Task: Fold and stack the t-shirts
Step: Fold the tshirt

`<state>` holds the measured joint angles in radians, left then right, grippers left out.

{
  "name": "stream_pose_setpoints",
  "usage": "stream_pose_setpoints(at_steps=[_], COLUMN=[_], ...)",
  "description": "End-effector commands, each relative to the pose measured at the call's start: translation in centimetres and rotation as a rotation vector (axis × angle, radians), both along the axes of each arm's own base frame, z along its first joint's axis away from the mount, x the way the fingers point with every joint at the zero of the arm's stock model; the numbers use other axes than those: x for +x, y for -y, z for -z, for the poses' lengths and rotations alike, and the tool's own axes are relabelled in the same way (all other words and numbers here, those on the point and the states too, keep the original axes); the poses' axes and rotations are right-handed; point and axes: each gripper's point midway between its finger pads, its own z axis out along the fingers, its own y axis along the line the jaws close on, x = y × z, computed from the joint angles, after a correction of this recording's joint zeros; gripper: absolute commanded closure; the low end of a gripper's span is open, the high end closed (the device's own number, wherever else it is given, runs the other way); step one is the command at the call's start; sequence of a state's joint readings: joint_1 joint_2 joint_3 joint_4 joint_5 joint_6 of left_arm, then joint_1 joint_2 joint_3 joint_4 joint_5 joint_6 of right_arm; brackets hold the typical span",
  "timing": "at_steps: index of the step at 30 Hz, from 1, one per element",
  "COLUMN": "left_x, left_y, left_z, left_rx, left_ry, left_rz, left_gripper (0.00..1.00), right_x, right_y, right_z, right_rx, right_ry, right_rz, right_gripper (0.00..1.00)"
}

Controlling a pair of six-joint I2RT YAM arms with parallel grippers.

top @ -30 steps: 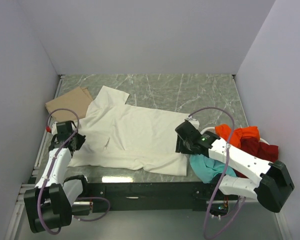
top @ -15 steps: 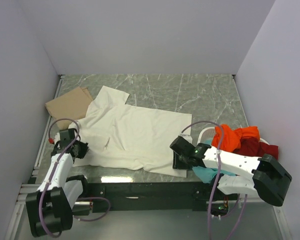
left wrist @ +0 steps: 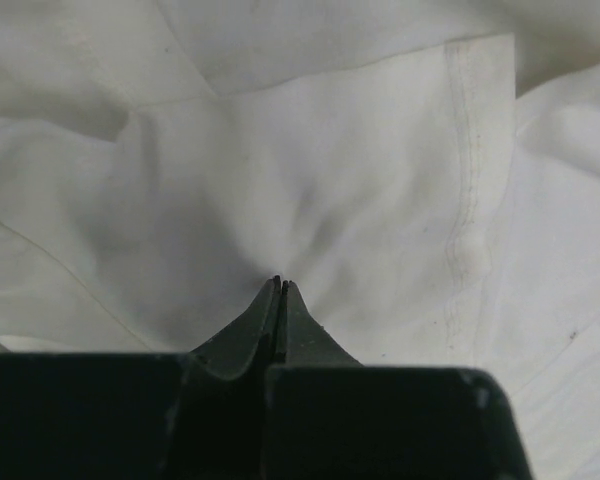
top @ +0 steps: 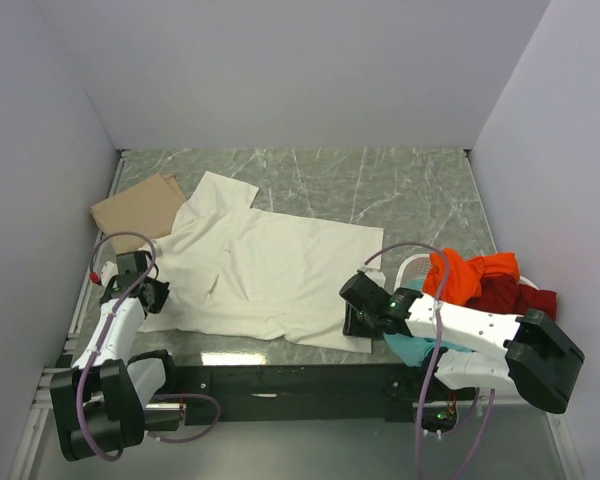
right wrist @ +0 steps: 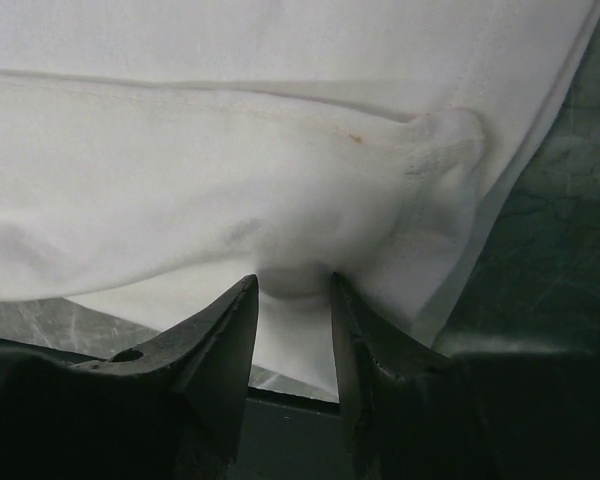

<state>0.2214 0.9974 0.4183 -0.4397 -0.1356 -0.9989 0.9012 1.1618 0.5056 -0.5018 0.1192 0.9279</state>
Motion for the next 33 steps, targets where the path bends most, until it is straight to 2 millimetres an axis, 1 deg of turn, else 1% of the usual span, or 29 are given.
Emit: stream_pose_setpoints(at_steps=[1, 8, 9, 10, 11, 12, 13, 14, 17, 19, 20, 21, 22, 23, 24, 25, 27, 29, 33], left_x=[0.9, 1.0, 1.0, 1.1, 1.3, 1.4, 1.3, 1.7, 1.7, 1.5, 1.0, 0.7, 0.7, 0.0, -0.3, -0.8, -1.9, -2.1, -2.6], left_y=[-1.6, -1.7, -1.8, -1.9, -1.9, -2.0, -2.0, -2.2, -2.6, -2.3, -2.1, -1.8, -1.5, -1.2, -1.1, -1.1, -1.5, -1.9, -2.6], left_z=[-1.9, -2.2, -2.2, -2.3, -2.6, -2.9, -3.1, -4.1, -5.7, -5.9, -5.5, -5.2, -5.1, -4.4, -4.1, -3.6, -2.6, -2.4, -2.0], left_rx=[0.085, 0.107, 0.107, 0.112, 0.117, 0.121, 0.129, 0.141, 0.171, 0.152, 0.134, 0.122, 0.103, 0.089, 0.078, 0.061, 0.071, 0.079, 0.104], left_ry=[0.040, 0.060, 0.061, 0.062, 0.067, 0.072, 0.066, 0.090, 0.111, 0.116, 0.092, 0.078, 0.073, 0.031, 0.014, -0.007, -0.076, -0.111, -0.136], left_rz=[-0.007, 0.006, 0.001, 0.007, 0.011, 0.015, 0.020, 0.020, 0.008, -0.010, -0.016, -0.018, -0.037, -0.045, -0.058, -0.096, -0.137, -0.168, -0.198], left_gripper=[1.00, 1.00, 1.00, 1.00, 1.00, 1.00, 1.00, 1.00, 1.00, 1.00, 1.00, 1.00, 1.00, 1.00, 1.00, 1.00, 1.00, 1.00, 1.00], right_x=[-2.1, -2.8, -3.1, -3.0, -2.6, -2.5, -2.2, -1.6, -0.8, -0.8, -0.9, -0.8, -1.3, -1.7, -1.8, -2.1, -3.0, -3.5, -4.1], right_y=[3.8, 3.7, 4.0, 4.2, 3.7, 3.9, 3.6, 2.8, 1.6, 0.6, 0.3, -0.3, -0.8, -0.8, -1.2, -1.3, -1.0, -0.6, 0.1], right_z=[2.0, 1.0, 0.9, 0.7, 0.1, -0.3, -0.9, -1.8, -3.6, -4.0, -4.1, -4.1, -3.9, -3.4, -3.2, -2.7, -1.6, -0.7, 0.3], right_rx=[-0.172, -0.182, -0.199, -0.212, -0.207, -0.223, -0.210, -0.186, -0.138, -0.098, -0.087, -0.066, -0.051, -0.051, -0.034, -0.035, -0.039, -0.052, -0.062], right_ry=[-0.076, -0.129, -0.139, -0.140, -0.125, -0.111, -0.094, -0.070, -0.031, -0.032, -0.035, -0.033, -0.052, -0.068, -0.075, -0.093, -0.134, -0.156, -0.174], right_rz=[0.009, 0.004, 0.003, 0.004, 0.000, -0.009, -0.013, -0.018, -0.035, -0.052, -0.059, -0.064, -0.079, -0.084, -0.085, -0.088, -0.085, -0.075, -0.053], right_gripper=[0.57, 0.55, 0.55, 0.55, 0.55, 0.54, 0.54, 0.53, 0.52, 0.52, 0.52, 0.51, 0.52, 0.52, 0.52, 0.52, 0.52, 0.52, 0.51])
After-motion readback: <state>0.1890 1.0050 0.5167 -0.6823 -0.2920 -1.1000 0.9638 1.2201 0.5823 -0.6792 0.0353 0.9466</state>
